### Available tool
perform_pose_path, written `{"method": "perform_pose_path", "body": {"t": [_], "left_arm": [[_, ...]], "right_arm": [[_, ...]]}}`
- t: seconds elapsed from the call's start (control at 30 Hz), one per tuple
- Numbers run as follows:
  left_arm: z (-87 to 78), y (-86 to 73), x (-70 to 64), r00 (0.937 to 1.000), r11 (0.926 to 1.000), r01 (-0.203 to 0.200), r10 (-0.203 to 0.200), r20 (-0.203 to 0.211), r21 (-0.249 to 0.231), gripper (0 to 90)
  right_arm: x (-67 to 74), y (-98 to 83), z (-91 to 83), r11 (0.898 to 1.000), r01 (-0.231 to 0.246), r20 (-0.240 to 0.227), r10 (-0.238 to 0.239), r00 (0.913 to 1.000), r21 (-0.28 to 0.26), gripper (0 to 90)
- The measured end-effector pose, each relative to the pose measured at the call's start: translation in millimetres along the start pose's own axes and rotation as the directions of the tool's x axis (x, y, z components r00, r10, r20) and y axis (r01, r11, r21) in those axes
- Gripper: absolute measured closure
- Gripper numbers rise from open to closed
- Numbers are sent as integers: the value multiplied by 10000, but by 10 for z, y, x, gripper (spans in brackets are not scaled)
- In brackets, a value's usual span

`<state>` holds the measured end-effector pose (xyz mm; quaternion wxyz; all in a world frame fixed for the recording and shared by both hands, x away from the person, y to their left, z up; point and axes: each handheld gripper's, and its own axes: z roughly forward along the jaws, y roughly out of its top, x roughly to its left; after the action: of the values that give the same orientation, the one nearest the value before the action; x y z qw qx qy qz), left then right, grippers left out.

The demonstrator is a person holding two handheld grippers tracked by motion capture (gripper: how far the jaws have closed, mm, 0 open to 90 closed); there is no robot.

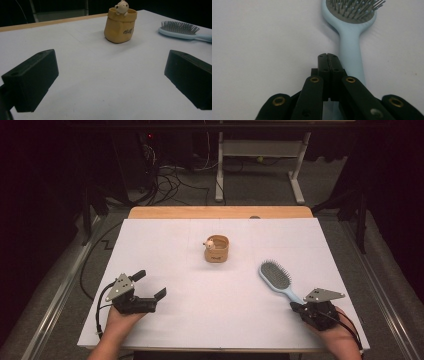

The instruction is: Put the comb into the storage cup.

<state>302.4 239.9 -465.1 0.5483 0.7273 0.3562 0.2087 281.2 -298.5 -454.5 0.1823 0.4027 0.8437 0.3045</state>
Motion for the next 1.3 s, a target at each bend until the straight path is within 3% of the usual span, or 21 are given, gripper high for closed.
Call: {"method": "perform_pose_path", "body": {"t": [0.07,0.17,0.27,0.4,0.57,0.67,0.7,0.73,0.8,0.87,1.0,1.07,1.3], "left_arm": [[-6,6,-3,10000,10000,-5,5,15,-71,0],[1,7,10,9999,9999,93,-92,64,-71,0],[7,2,16,9998,9999,164,-165,107,31,0],[5,1,1,9998,9999,128,-129,182,13,0],[5,4,5,9998,10000,88,-88,173,-24,0],[30,-1,20,9996,9998,183,-183,232,-26,0],[30,-1,20,9996,9998,183,-183,232,-26,0],[34,-3,21,9994,9997,247,-246,245,-18,0],[30,-5,15,9996,9999,168,-168,243,35,0],[22,-8,15,9995,9999,159,-160,274,41,0],[13,2,21,9994,9998,161,-163,308,72,0],[13,3,21,9992,9999,137,-138,364,45,0],[10,9,11,9996,9999,-92,95,249,-97,0]], "right_arm": [[2,-4,-6,10000,43,111,-43,9999,-3,900],[12,8,-30,9997,35,-174,-39,9998,-227,900],[21,40,-90,9956,-125,-542,75,9985,-924,900],[8,46,-140,9861,-598,-612,508,9968,-1548,900],[-26,30,-148,9784,-919,-483,844,9953,-1850,900],[-74,-7,-177,9616,-1525,-513,1445,9882,-2284,836],[-74,-7,-177,9616,-1525,-513,1445,9882,-2284,836],[-95,-21,-187,9519,-1817,-510,1745,9833,-2466,767],[-112,-28,-184,9481,-1957,-460,1903,9807,-2508,714],[-111,-27,-179,9473,-1997,-449,1947,9798,-2503,679],[-103,-16,-153,9453,-2097,-217,2110,9772,-2499,478],[-102,-14,-152,9462,-2091,-145,2122,9771,-2470,462],[-100,-2,-123,9516,-1986,45,2054,9787,-2346,243]]}}
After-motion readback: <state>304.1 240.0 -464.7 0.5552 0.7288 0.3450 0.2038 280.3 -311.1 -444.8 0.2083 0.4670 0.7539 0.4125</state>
